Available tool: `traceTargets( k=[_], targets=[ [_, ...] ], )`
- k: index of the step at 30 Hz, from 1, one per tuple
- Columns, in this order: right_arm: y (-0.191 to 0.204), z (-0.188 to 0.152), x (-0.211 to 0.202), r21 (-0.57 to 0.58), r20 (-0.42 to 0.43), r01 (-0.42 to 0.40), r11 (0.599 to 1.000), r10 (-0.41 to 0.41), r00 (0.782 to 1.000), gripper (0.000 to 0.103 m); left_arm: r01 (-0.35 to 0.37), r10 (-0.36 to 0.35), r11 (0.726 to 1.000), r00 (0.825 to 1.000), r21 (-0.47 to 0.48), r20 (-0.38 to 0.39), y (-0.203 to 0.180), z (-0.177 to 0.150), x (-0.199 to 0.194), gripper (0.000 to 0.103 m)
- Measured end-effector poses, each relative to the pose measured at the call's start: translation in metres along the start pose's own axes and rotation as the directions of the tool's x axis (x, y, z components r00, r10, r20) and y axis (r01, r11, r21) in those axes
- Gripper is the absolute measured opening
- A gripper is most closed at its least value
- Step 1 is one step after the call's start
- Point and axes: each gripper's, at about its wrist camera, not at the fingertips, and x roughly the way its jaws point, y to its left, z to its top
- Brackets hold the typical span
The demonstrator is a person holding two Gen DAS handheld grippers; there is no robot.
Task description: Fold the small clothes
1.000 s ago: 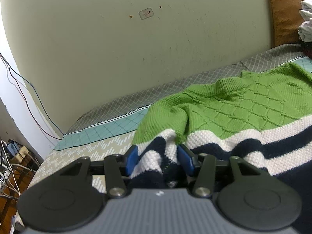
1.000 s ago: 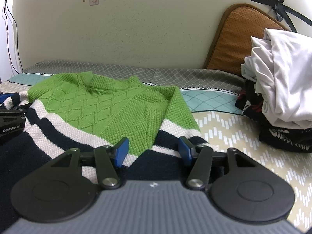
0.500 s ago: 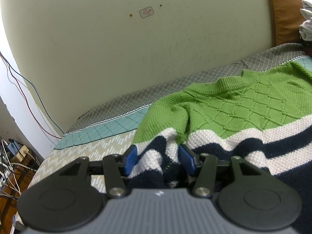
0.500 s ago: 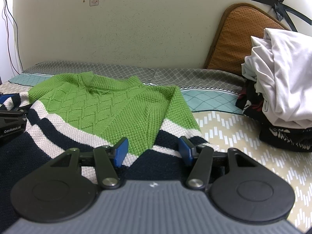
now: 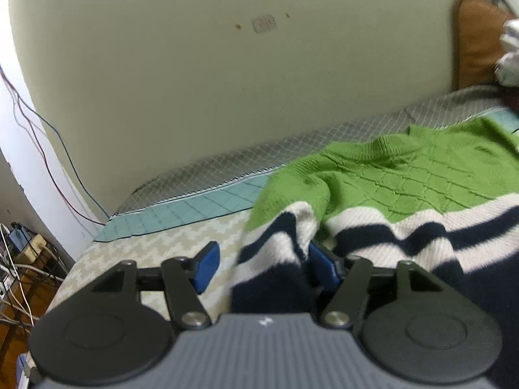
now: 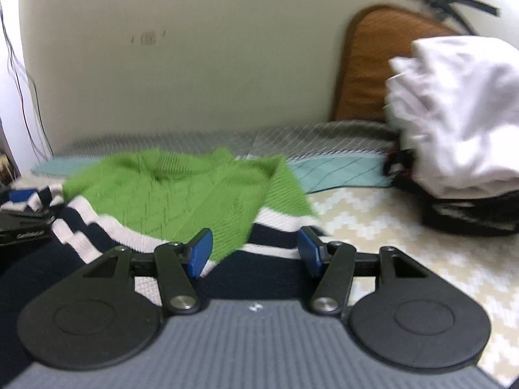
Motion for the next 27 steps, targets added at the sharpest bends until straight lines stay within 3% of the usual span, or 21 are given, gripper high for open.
traceTargets(
  k=[4,7,12,17,18,19,20,21,22,23,25,27],
  targets=[
    [-0.027,-0.016,-0.040,0.052,0.007,0.038,0.998,-0.039,0.999,0.062,0.040,-0.039,0.998,0.999,-0.052,0.011,0.038,-0.020,-0.032,0.080],
    [-0.045,-0.032,-0.059,0.142,-0.047,0.005,0.990,0.002,0.999,0.062,0.120,-0.124,0.983,0.992,-0.136,-0.021,0.061,-0.035,-0.047,0.091],
    [-0.037,-0.043,-0.087,0.194,-0.048,-0.097,0.976,0.108,0.993,0.063,0.193,-0.207,0.954,0.978,-0.229,-0.038,0.078,-0.053,-0.067,0.092],
    [0.001,-0.037,-0.106,0.124,-0.039,-0.265,0.956,0.271,0.962,0.080,0.258,-0.267,0.939,0.964,-0.229,-0.006,0.074,-0.053,-0.080,0.089],
    [0.010,-0.038,-0.106,0.089,-0.059,-0.262,0.961,0.267,0.962,0.080,0.257,-0.266,0.942,0.964,-0.215,-0.011,0.070,-0.052,-0.079,0.085],
    [0.011,-0.040,-0.106,0.059,-0.083,-0.255,0.965,0.260,0.962,0.078,0.253,-0.263,0.947,0.964,-0.198,-0.026,0.066,-0.053,-0.076,0.075],
    [0.015,-0.043,-0.103,0.036,-0.112,-0.243,0.969,0.245,0.963,0.066,0.241,-0.255,0.953,0.966,-0.186,-0.052,0.058,-0.052,-0.071,0.067],
    [0.016,-0.046,-0.100,0.027,-0.141,-0.234,0.972,0.235,0.962,0.054,0.233,-0.251,0.956,0.964,-0.179,-0.087,0.056,-0.054,-0.065,0.053],
    [0.015,-0.050,-0.098,0.033,-0.174,-0.222,0.975,0.224,0.959,0.021,0.231,-0.256,0.956,0.959,-0.182,-0.124,0.055,-0.056,-0.058,0.042],
    [0.011,-0.052,-0.098,0.050,-0.183,-0.210,0.976,0.216,0.959,0.007,0.249,-0.278,0.949,0.950,-0.193,-0.142,0.053,-0.056,-0.053,0.038],
    [-0.002,-0.052,-0.110,0.028,-0.139,-0.139,0.990,0.142,0.980,0.006,0.295,-0.324,0.934,0.938,-0.201,-0.125,0.054,-0.057,-0.052,0.019],
    [-0.014,-0.045,-0.125,-0.034,-0.052,0.021,0.999,-0.023,0.998,0.006,0.292,-0.316,0.938,0.943,-0.188,-0.109,0.057,-0.052,-0.052,0.009]
  ],
)
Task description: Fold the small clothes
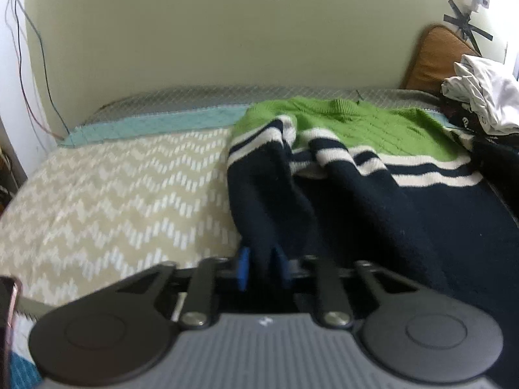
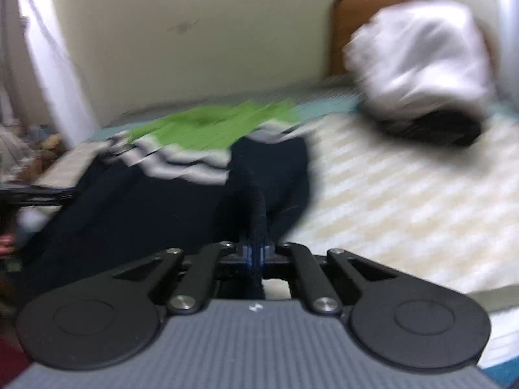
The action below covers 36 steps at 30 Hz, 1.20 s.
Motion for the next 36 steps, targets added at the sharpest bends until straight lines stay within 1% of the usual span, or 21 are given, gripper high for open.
traceTargets(
  k=[1,2,4,5,6,7,8,9,11,13,15,17,18,21,24,27,29,31,33,34,36],
  targets=[
    [-0.008,0.005,-0.008,-0.028,0.052,0.122,0.992,-0.120,0.991,0.006,-0.018,0.018,1.000,1.000,-0.001,0.013,0.003,0.004,-0.001,0.009],
    [-0.017,0.009,-0.013,0.000,0.087,0.292,0.956,-0.291,0.953,0.006,-0.061,0.061,0.998,0.998,-0.004,0.028,0.006,0.009,-0.002,0.009],
    [-0.044,0.014,-0.021,0.067,0.112,0.462,0.884,-0.467,0.877,0.011,-0.185,0.185,0.983,0.980,-0.014,0.071,0.017,0.020,-0.002,0.009],
    [-0.056,0.015,-0.024,0.126,0.095,0.482,0.867,-0.494,0.864,0.022,-0.281,0.281,0.960,0.955,-0.016,0.099,0.025,0.025,-0.001,0.009],
    [-0.063,0.015,-0.028,0.185,0.086,0.481,0.857,-0.502,0.861,0.028,-0.379,0.380,0.925,0.917,-0.028,0.121,0.036,0.029,0.003,0.009],
    [-0.063,0.014,-0.032,0.225,0.096,0.469,0.854,-0.498,0.862,0.030,-0.449,0.454,0.891,0.884,-0.067,0.109,0.050,0.034,0.008,0.010],
    [-0.060,0.012,-0.036,0.244,0.115,0.437,0.866,-0.473,0.874,0.031,-0.491,0.501,0.862,0.864,-0.126,0.055,0.066,0.038,0.014,0.011],
    [-0.054,0.011,-0.039,0.247,0.122,0.398,0.884,-0.435,0.892,0.032,-0.482,0.491,0.855,0.871,-0.191,-0.001,0.080,0.039,0.016,0.011],
    [-0.042,0.005,-0.041,0.235,0.123,0.281,0.931,-0.315,0.941,0.038,-0.387,0.399,0.880,0.917,-0.275,-0.013,0.090,0.036,0.009,0.013],
    [-0.026,0.000,-0.041,0.209,0.096,0.108,0.972,-0.130,0.987,0.040,-0.346,0.362,0.906,0.932,-0.245,0.023,0.083,0.029,-0.004,0.018],
    [-0.008,-0.007,-0.035,0.194,0.029,-0.070,0.979,0.065,0.997,0.040,-0.259,0.270,0.946,0.962,-0.195,0.033,0.073,0.018,-0.016,0.023],
    [0.012,-0.014,-0.028,0.192,-0.050,-0.203,0.960,0.217,0.975,0.040,-0.141,0.147,0.979,0.989,-0.145,0.029,0.061,0.005,-0.031,0.026],
    [0.022,-0.019,-0.025,0.197,-0.087,-0.258,0.946,0.279,0.956,0.040,-0.086,0.090,0.989,0.996,-0.118,0.025,0.055,-0.004,-0.040,0.033],
    [0.046,-0.028,-0.022,0.208,-0.157,-0.357,0.911,0.391,0.907,0.041,0.038,-0.038,0.998,0.999,-0.048,-0.010,0.035,-0.031,-0.063,0.042],
    [0.066,-0.035,-0.021,0.189,-0.204,-0.382,0.905,0.416,0.886,0.048,0.087,-0.088,0.996,0.993,-0.011,-0.077,0.018,-0.057,-0.078,0.043],
    [0.070,-0.040,-0.021,0.204,-0.230,-0.404,0.892,0.445,0.866,0.049,0.072,-0.073,0.997,0.987,-0.012,-0.146,0.011,-0.076,-0.081,0.048],
    [0.070,-0.047,-0.020,0.239,-0.247,-0.423,0.874,0.476,0.844,0.050,0.083,-0.091,0.995,0.978,-0.048,-0.187,0.008,-0.088,-0.080,0.045],
    [0.065,-0.056,-0.020,0.272,-0.253,-0.450,0.851,0.514,0.820,0.050,0.075,-0.080,0.996,0.985,-0.039,-0.154,0.003,-0.096,-0.085,0.026],
    [0.072,-0.063,-0.018,0.301,-0.255,-0.473,0.828,0.547,0.797,0.033,0.093,-0.102,0.994,0.984,-0.062,-0.149,-0.001,-0.096,-0.087,0.012],
    [0.071,-0.061,-0.014,0.319,-0.256,-0.476,0.820,0.558,0.790,0.010,0.097,-0.108,0.992,0.984,-0.076,-0.145,-0.001,-0.095,-0.089,0.012],
    [0.064,-0.053,-0.021,0.310,-0.245,-0.463,0.830,0.541,0.805,0.010,0.142,-0.152,0.986,0.981,-0.086,-0.121,0.003,-0.092,-0.103,0.011]
  ],
)
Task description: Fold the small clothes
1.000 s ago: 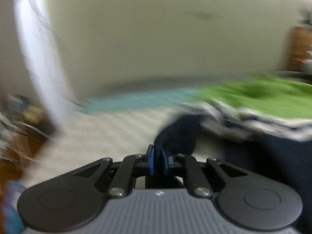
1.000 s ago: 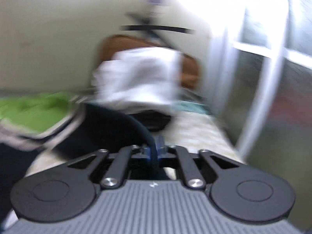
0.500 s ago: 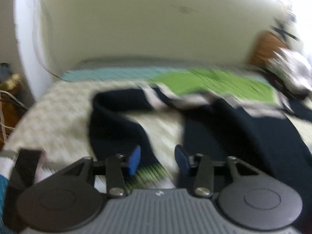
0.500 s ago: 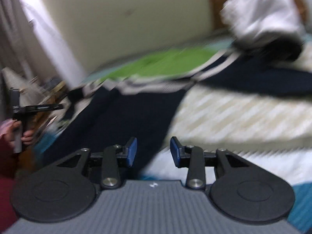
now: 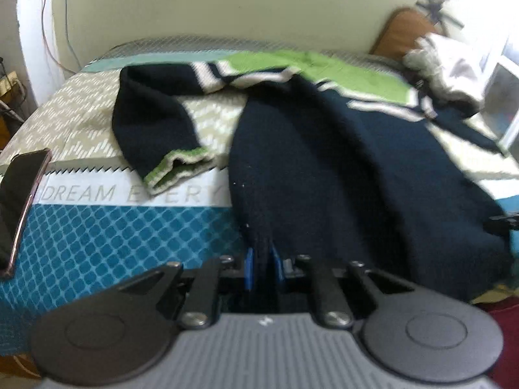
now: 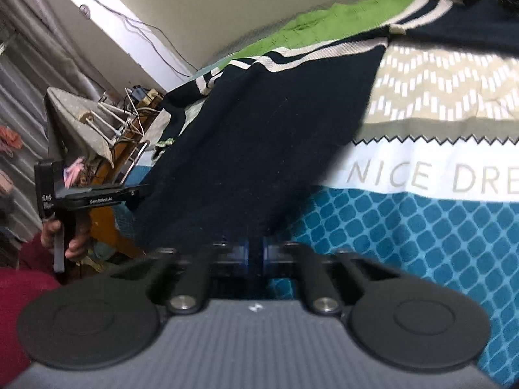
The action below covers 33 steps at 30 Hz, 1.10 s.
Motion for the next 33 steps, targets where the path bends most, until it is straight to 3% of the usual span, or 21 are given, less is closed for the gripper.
traceTargets(
  k=[3,6,9,12,14,16,19,23,26,27,29,31,32,33],
  targets=[
    [0.007,0.009,-0.036,-0.080,0.054,0.122,0.989,-0.118,0.992,0.010,0.081,-0.082,0.996,0.996,0.034,0.030,-0.008,-0.002,-0.027,0.011],
    [0.002,0.010,-0.067,-0.103,0.074,0.222,0.970,-0.215,0.974,0.010,0.143,-0.143,0.986,0.990,0.091,0.000,-0.023,-0.020,-0.041,0.011],
    [-0.006,0.001,-0.066,-0.115,0.004,0.259,0.959,-0.261,0.965,0.010,0.124,-0.117,0.985,0.991,0.122,-0.057,-0.035,-0.037,-0.024,0.013],
    [-0.009,-0.004,-0.053,-0.131,-0.044,0.336,0.933,-0.344,0.938,0.016,0.111,-0.107,0.993,0.991,0.047,-0.083,-0.020,-0.033,-0.010,0.017],
    [-0.012,0.001,-0.070,-0.110,0.015,0.351,0.930,-0.352,0.936,0.036,0.063,-0.062,0.998,0.998,0.016,-0.005,-0.003,-0.023,-0.022,0.023],
    [-0.010,0.009,-0.091,-0.099,0.121,0.377,0.921,-0.365,0.923,0.044,0.003,0.001,0.999,0.996,-0.044,0.089,0.017,-0.007,-0.036,0.042],
    [0.000,0.024,-0.104,-0.089,0.219,0.356,0.930,-0.331,0.918,0.045,-0.088,0.105,0.990,0.980,-0.106,0.170,0.036,0.018,-0.038,0.045],
    [0.018,0.035,-0.069,-0.116,0.225,0.254,0.960,-0.224,0.948,0.046,-0.267,0.272,0.962,0.946,-0.049,0.179,0.037,0.043,-0.001,0.055],
    [0.039,0.041,-0.024,-0.161,0.172,0.187,0.969,-0.159,0.972,0.046,-0.297,0.291,0.954,0.949,0.033,0.125,0.027,0.054,0.039,0.062],
    [0.047,0.045,-0.008,-0.171,0.154,0.160,0.972,-0.134,0.979,0.046,-0.301,0.294,0.952,0.950,0.054,0.104,0.028,0.055,0.050,0.062],
    [0.066,0.053,0.023,-0.192,0.116,0.108,0.975,-0.087,0.989,0.046,-0.306,0.303,0.950,0.951,0.061,0.063,0.032,0.053,0.069,0.049],
    [0.087,0.063,0.053,-0.234,0.078,0.068,0.970,-0.051,0.996,0.046,-0.299,0.295,0.953,0.952,0.045,0.087,0.039,0.055,0.068,0.010],
    [0.099,0.067,0.067,-0.259,0.061,0.061,0.964,-0.047,0.997,0.046,-0.297,0.295,0.955,0.952,0.018,0.087,0.046,0.059,0.064,0.010],
    [0.109,0.074,0.080,-0.284,0.044,0.057,0.957,-0.046,0.998,0.046,-0.243,0.246,0.969,0.964,-0.034,0.106,0.056,0.061,0.055,0.010]
  ],
)
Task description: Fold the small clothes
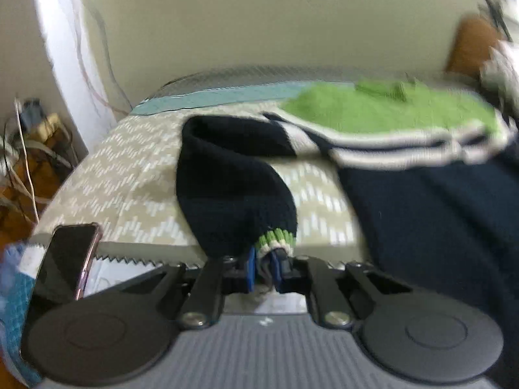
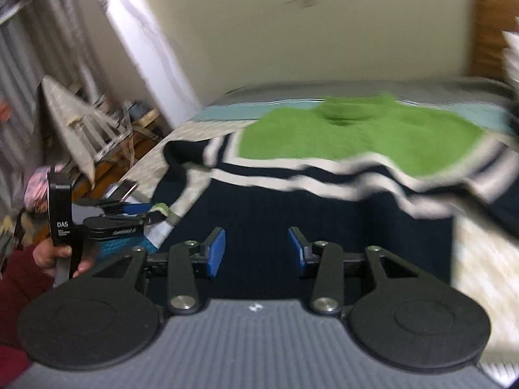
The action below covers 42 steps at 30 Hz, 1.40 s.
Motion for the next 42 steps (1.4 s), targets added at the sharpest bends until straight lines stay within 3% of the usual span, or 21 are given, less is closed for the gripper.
traceTargets(
  k=[2,6,11,15,17,19,22,24,25,27,30,31,33,36,37,38,39,40,42],
  targets=[
    [0.013,0.014,0.020,-0.050,-0.028,-0.021,0.999,0.019,0.999,0.046,0.071,-0.064,0.989,0.996,-0.129,0.064,0.033,0.009,-0.021,0.010],
    [0.045,0.033,0.057,-0.203,-0.055,-0.041,0.978,0.030,0.998,0.046,0.143,-0.073,0.942,0.970,-0.303,0.232,0.087,0.021,-0.070,0.010],
    [0.081,0.047,0.095,-0.338,-0.089,-0.099,0.936,0.073,0.993,0.046,0.219,-0.095,0.902,0.941,-0.371,0.324,0.123,0.041,-0.094,0.010],
    [0.107,0.055,0.113,-0.418,-0.044,-0.099,0.903,0.089,0.995,0.048,0.295,-0.172,0.904,0.915,-0.311,0.366,0.107,0.063,-0.106,0.010],
    [0.116,0.061,0.117,-0.435,0.015,-0.084,0.896,0.101,0.995,0.065,0.327,-0.217,0.909,0.901,-0.257,0.376,0.089,0.076,-0.108,0.010],
    [0.125,0.067,0.123,-0.458,0.087,-0.067,0.886,0.120,0.989,0.075,0.364,-0.274,0.913,0.883,-0.186,0.382,0.066,0.089,-0.109,0.010],
    [0.130,0.074,0.128,-0.496,0.235,0.047,0.867,0.081,0.969,0.074,0.375,-0.328,0.926,0.858,-0.044,0.395,0.030,0.103,-0.114,0.010],
    [0.117,0.084,0.132,-0.445,0.255,0.064,0.893,0.058,0.965,0.057,0.374,-0.350,0.927,0.847,0.020,0.401,0.012,0.113,-0.118,0.011],
    [0.107,0.091,0.134,-0.408,0.243,0.052,0.912,0.054,0.968,0.014,0.371,-0.356,0.928,0.843,0.043,0.404,0.005,0.118,-0.118,0.012],
    [0.084,0.106,0.130,-0.309,0.248,0.038,0.950,0.042,0.968,0.012,0.346,-0.342,0.936,0.841,0.070,0.420,-0.008,0.127,-0.121,0.017],
    [0.039,0.123,0.103,-0.186,0.312,0.080,0.979,-0.018,0.950,0.011,0.306,-0.299,0.950,0.825,0.065,0.480,-0.017,0.133,-0.125,0.040],
    [0.018,0.128,0.092,-0.139,0.327,0.094,0.986,-0.044,0.944,0.011,0.296,-0.285,0.954,0.822,0.057,0.494,-0.018,0.135,-0.123,0.042],
    [-0.021,0.132,0.069,-0.050,0.344,0.142,0.989,-0.116,0.932,0.012,0.289,-0.269,0.957,0.831,0.035,0.486,-0.020,0.138,-0.110,0.044],
    [-0.082,0.124,0.042,0.064,0.320,0.229,0.971,-0.238,0.917,0.015,0.266,-0.236,0.964,0.875,-0.013,0.424,-0.025,0.148,-0.068,0.048],
    [-0.102,0.117,0.037,0.105,0.287,0.255,0.961,-0.275,0.918,0.021,0.253,-0.224,0.967,0.891,-0.021,0.396,-0.029,0.152,-0.051,0.050],
    [-0.123,0.110,0.035,0.151,0.238,0.283,0.947,-0.313,0.920,0.044,0.236,-0.210,0.971,0.910,-0.030,0.358,-0.035,0.154,-0.031,0.051],
    [-0.145,0.099,0.032,0.206,0.190,0.324,0.923,-0.362,0.913,0.055,0.222,-0.199,0.974,0.929,-0.040,0.312,-0.040,0.156,-0.010,0.052],
    [-0.168,0.087,0.028,0.260,0.148,0.370,0.892,-0.415,0.898,0.062,0.215,-0.196,0.975,0.947,-0.049,0.256,-0.046,0.157,0.012,0.052],
    [-0.199,0.066,0.019,0.317,0.094,0.424,0.848,-0.473,0.876,0.062,0.222,-0.211,0.973,0.967,-0.066,0.142,-0.059,0.158,0.055,0.052]
  ],
)
